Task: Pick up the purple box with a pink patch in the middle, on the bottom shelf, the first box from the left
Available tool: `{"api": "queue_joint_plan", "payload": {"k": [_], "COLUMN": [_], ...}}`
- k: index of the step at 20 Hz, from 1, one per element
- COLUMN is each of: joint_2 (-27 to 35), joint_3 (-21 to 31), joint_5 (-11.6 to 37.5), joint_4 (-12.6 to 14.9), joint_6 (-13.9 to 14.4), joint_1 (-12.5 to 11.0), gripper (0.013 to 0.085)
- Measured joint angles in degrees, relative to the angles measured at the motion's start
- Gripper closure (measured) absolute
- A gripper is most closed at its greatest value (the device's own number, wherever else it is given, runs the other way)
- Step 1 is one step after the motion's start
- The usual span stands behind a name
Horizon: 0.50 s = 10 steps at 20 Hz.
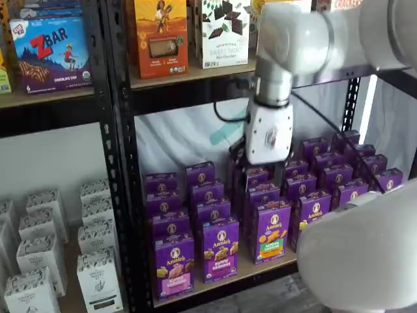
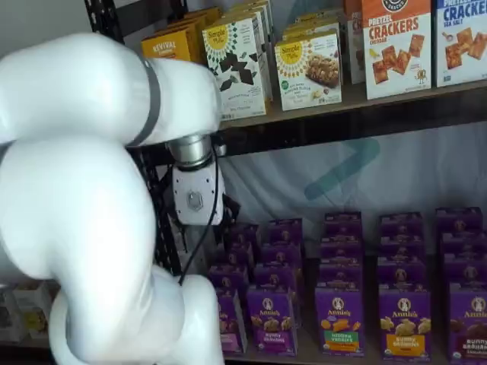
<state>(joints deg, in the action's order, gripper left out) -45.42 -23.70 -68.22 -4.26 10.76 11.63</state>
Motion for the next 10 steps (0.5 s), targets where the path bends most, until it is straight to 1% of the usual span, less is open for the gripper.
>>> {"api": "queue_joint_plan", "payload": {"k": [2,4,6,10], "joint_2": [2.28,5.39,8.59,15.95], "joint_3": [2.22,3.5,4.97,7.63], "joint_5": [4.62,8.09,12.6,24.04], "joint_4": [-0.11,-0.19,-0.16,0.12], "joint_6": [0.68,1.43,2.44,4.84], "joint_1": [1.04,2.08,3.38,6.33], "gripper": [0.013,0.013,0.013,0.013]}}
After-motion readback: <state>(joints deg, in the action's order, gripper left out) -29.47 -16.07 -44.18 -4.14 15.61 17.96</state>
